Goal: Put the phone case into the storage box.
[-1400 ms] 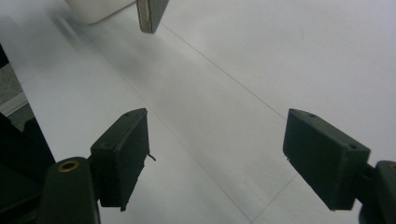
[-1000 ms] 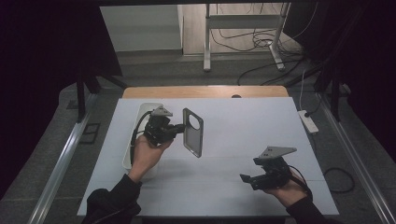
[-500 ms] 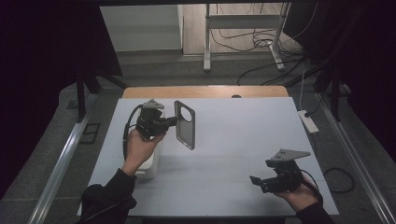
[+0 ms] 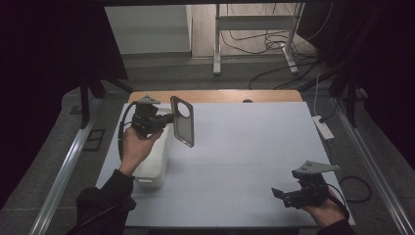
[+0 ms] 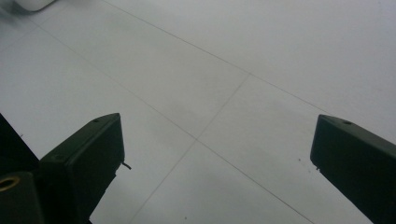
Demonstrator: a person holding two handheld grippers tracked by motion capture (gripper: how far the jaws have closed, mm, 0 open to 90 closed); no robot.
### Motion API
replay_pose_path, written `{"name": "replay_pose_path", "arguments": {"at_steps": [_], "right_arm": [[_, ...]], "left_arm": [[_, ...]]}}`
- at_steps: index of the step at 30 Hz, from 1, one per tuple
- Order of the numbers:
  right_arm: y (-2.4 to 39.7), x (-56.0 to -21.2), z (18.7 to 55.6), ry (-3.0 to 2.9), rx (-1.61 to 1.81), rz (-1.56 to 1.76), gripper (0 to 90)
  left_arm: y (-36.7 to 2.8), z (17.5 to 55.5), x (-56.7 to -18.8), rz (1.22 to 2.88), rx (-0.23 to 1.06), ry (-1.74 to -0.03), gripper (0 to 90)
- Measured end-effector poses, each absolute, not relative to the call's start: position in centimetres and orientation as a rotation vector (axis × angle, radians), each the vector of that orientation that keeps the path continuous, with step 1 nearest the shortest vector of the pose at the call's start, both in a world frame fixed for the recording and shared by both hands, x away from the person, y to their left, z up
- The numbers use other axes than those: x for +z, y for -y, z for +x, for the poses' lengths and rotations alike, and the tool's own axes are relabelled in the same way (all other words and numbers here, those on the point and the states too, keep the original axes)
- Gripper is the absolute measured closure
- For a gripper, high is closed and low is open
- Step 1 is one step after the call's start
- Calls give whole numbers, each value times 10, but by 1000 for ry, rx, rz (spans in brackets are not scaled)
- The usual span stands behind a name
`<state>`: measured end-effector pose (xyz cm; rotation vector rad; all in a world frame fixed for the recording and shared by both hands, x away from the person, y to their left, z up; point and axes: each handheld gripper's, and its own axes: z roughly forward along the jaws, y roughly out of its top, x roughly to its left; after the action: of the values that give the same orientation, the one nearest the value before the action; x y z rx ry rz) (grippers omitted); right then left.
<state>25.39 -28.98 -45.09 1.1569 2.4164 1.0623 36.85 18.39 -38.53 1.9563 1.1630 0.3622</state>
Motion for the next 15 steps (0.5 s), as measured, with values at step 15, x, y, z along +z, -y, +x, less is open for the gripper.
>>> {"name": "replay_pose_path", "arguments": {"at_steps": [15], "right_arm": [[312,-450,243,-2330,1060,1231,0]], "left_arm": [[-207,377,-378,1935,410,-1222,889]]}}
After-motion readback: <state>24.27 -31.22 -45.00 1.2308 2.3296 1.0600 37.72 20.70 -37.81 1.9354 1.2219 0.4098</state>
